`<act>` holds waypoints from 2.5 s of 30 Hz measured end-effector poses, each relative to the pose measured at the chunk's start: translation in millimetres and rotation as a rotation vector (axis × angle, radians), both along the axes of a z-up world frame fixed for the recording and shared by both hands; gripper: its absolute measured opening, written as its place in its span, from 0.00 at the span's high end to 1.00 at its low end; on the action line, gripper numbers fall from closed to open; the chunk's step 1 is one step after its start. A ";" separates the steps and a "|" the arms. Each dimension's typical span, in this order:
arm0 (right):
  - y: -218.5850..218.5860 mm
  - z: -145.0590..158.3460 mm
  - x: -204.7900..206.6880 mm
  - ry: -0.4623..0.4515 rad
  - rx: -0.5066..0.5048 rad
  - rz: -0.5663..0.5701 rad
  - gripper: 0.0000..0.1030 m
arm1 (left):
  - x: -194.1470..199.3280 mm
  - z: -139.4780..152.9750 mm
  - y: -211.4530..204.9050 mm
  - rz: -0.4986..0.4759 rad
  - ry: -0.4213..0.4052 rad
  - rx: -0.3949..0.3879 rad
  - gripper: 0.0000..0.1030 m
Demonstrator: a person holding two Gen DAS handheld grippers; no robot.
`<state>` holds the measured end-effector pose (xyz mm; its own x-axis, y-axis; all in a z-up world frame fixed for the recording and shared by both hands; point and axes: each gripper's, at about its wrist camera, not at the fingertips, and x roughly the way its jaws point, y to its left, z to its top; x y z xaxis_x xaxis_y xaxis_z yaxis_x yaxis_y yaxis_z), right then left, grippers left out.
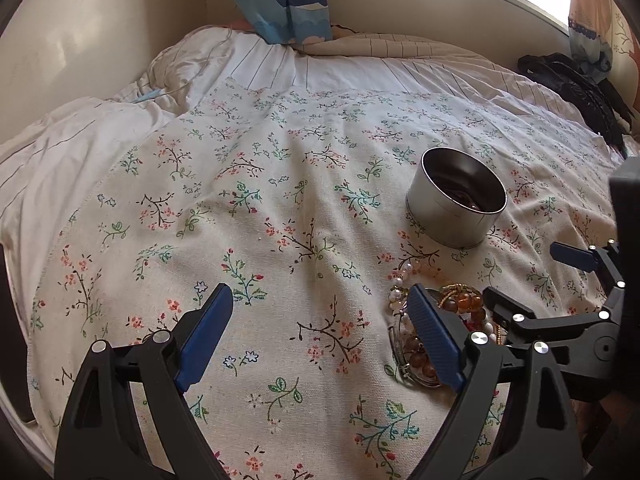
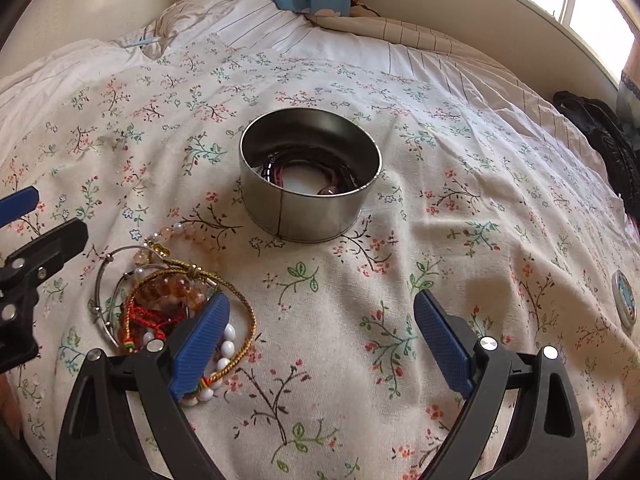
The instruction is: Organize jewelry
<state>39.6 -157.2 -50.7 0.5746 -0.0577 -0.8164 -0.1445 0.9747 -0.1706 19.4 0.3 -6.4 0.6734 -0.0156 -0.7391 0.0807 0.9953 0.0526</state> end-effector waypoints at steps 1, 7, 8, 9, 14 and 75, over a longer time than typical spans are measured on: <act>3.6 -7.3 4.1 0.018 -0.058 0.001 0.13 | 0.6 -0.4 0.1 0.000 0.001 0.003 0.18; -27.4 -3.1 -5.9 0.000 -0.209 -0.141 0.10 | 3.1 -1.5 3.7 0.012 0.011 0.002 0.18; -35.2 -1.6 -8.7 0.007 -0.186 -0.161 0.10 | 3.1 -1.5 3.4 0.013 0.011 0.003 0.18; -41.7 -0.1 -11.5 0.011 -0.159 -0.169 0.10 | 2.9 -1.3 3.3 0.013 0.010 0.004 0.18; -48.8 6.1 -14.8 0.031 0.048 -0.125 0.10 | 0.6 -0.3 -0.5 -0.014 0.000 0.005 0.18; -93.4 58.0 -62.0 -0.152 0.617 -0.116 0.96 | -25.4 10.3 -30.8 -0.304 -0.037 -0.197 0.94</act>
